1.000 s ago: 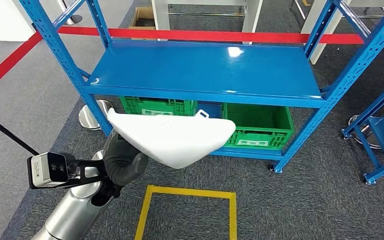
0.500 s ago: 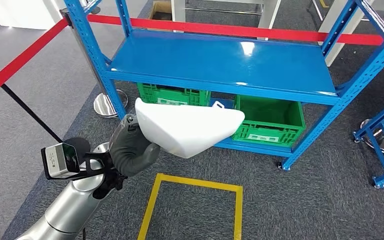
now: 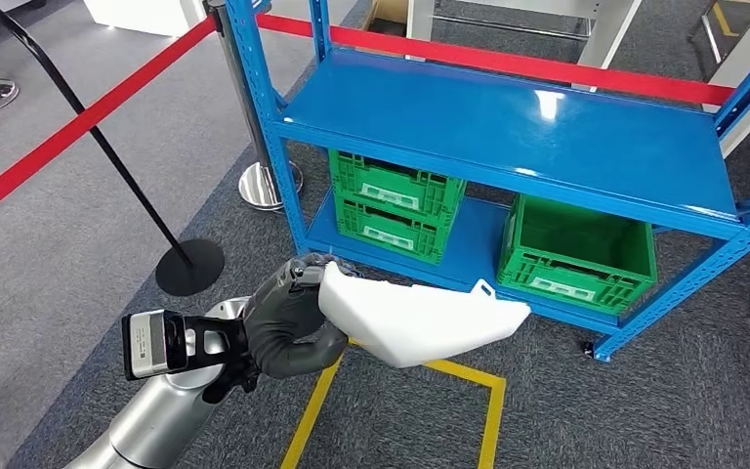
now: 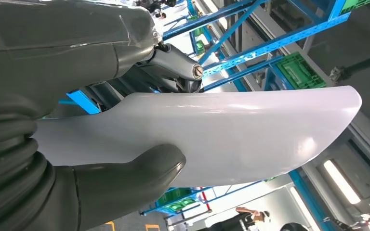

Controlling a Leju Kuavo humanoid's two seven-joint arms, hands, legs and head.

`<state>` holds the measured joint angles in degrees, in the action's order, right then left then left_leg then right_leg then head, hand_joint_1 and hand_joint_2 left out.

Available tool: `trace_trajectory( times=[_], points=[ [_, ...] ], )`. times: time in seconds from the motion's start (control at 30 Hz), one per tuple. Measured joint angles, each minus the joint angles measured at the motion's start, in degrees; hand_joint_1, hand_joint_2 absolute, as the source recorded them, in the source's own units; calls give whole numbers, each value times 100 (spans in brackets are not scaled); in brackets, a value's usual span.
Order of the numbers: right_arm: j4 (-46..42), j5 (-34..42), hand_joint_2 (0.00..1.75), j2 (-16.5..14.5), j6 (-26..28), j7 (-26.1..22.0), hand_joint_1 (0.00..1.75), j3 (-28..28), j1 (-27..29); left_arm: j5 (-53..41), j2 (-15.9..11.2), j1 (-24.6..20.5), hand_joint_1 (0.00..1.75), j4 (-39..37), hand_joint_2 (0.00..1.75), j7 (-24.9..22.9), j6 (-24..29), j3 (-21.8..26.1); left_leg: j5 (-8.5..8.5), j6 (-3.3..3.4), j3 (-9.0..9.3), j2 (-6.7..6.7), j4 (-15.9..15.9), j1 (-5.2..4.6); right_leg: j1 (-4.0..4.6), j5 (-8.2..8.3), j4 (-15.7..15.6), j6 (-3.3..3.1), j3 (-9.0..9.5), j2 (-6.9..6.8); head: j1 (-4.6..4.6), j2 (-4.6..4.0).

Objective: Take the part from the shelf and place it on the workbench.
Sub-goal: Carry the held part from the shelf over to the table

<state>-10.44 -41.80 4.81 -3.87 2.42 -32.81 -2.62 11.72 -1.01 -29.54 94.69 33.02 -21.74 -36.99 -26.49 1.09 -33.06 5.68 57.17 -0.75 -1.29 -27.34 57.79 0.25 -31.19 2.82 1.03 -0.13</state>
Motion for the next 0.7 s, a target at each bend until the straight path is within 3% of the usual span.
trace_trajectory(
  times=[0.07, 0.1, 0.17, 0.2, 0.23, 0.27, 0.33, 0.4, 0.47, 0.5, 0.57, 0.63, 0.67, 0.7],
  points=[
    [-4, 14, 0, 35, 8, 1, 0, -11, 1, -11, 41, -10, 175, 31, 175, -22, -19, 33, -208, -70, -174, -247, 327, -1, -28, 28, -26, -45, 8, -145, 31, 0],
    [-5, 17, 0, 49, 12, 1, 0, -17, 8, -17, 57, -14, 175, 38, 175, -25, -22, 44, -391, -107, -342, -398, 664, 10, -29, 31, -28, -54, 3, -221, 49, 0],
    [-5, 19, 0, 58, 19, 1, 0, -33, 30, -25, 74, -4, 175, 38, 175, -26, -29, 51, -688, -167, -728, -514, 1416, 61, -32, 31, -28, -57, -13, -382, 64, 0],
    [-5, 19, 0, 61, 21, 1, 0, -43, 36, -28, 77, 5, 175, 38, 175, -26, -38, 53, -710, -185, -827, -533, 1603, 82, -36, 30, -27, -56, -17, -465, 66, 0],
    [-5, 17, 0, 64, 22, 3, 0, -51, 36, -31, 79, 11, 175, 38, 175, -26, -50, 54, -621, -194, -804, -553, 1554, 99, -42, 29, -27, -53, -17, -542, 65, 0],
    [-5, 6, 0, 70, 21, 15, 0, -58, 33, -32, 84, 13, 175, 38, 175, -27, -70, 59, -447, -193, -652, -600, 1266, 107, -46, 25, -27, -47, -10, -611, 66, 0],
    [-5, -43, 0, 90, 16, 72, 0, -68, 26, -33, 105, 3, 175, 38, 175, -28, -102, 84, -115, -166, -195, -825, 432, 91, -35, 7, -25, -11, 14, -731, 69, 0],
    [-5, -104, 0, 119, 10, 137, 0, -70, 28, -33, 121, -11, 175, 37, 175, -30, -121, 129, -11, -109, 30, -952, -14, 50, -16, -8, -27, 59, 33, -840, 65, 0],
    [-9, -136, 0, 139, 9, 168, 0, -69, 23, -37, 117, -17, 175, 37, 175, -32, -138, 181, -2, -36, 8, -834, -52, 30, -20, -12, -48, 138, 53, -958, 61, 0],
    [-11, -143, 0, 144, 8, 175, 0, -69, 16, -40, 116, -20, 175, 37, 175, -33, -147, 202, 21, 1, 9, -770, -73, 39, -33, -37, -31, 171, 56, -939, 57, -1],
    [-14, -153, 0, 154, -2, 183, 0, -68, 16, -39, 126, -36, 175, 35, 175, -35, -156, 222, 72, 83, 22, -650, -119, 70, -48, -251, 281, 206, -67, -694, 27, -1],
    [-14, -195, 0, 186, -27, 237, 0, -67, 39, -31, 131, -26, 175, 22, 175, -47, -116, 228, 92, 125, 7, -520, -123, 73, -45, -625, 1039, 208, -420, -398, -12, 0],
    [-14, -235, 0, 208, -41, 279, 0, -63, 54, -32, 123, 11, 175, 11, 175, -42, -78, 246, 96, 131, 2, -443, -121, 67, -39, -752, 1402, 208, -603, -338, -25, 0],
    [-14, -281, 0, 233, -55, 322, 0, -57, 67, -44, 106, 63, 175, -3, 175, -19, -35, 280, 97, 133, -1, -366, -116, 62, -34, -771, 1593, 204, -708, -311, -26, 0]
  ],
)
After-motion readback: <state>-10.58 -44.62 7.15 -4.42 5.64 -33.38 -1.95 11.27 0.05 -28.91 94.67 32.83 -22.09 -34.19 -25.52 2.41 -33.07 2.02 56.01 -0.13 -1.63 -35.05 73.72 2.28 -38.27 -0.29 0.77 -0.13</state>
